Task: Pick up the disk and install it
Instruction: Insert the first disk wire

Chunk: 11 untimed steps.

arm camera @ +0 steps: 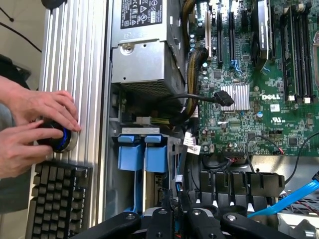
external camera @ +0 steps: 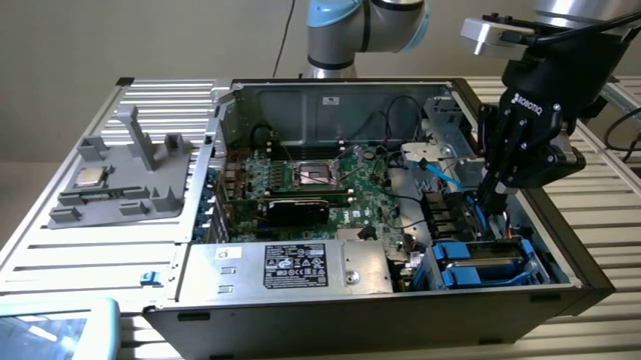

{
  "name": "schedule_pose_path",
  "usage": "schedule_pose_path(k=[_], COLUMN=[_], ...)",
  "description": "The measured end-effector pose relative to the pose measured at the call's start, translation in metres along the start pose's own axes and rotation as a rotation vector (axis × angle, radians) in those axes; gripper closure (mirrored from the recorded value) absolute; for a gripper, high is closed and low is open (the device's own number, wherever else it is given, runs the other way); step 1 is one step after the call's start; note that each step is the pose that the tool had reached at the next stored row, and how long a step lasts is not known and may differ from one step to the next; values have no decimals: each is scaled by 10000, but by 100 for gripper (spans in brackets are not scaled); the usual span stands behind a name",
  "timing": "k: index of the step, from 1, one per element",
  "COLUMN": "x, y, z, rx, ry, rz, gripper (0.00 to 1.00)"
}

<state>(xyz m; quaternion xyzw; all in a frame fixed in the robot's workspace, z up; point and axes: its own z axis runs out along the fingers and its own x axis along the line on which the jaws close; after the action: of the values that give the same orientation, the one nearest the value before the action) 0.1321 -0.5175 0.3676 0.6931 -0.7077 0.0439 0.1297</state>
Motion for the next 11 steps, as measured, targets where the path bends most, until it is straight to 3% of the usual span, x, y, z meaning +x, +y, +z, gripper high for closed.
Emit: schedule_pose_path(k=[11], x=[1], y=[7], z=[0], rx=[2], ry=[-3], rz=[1], gripper=[84])
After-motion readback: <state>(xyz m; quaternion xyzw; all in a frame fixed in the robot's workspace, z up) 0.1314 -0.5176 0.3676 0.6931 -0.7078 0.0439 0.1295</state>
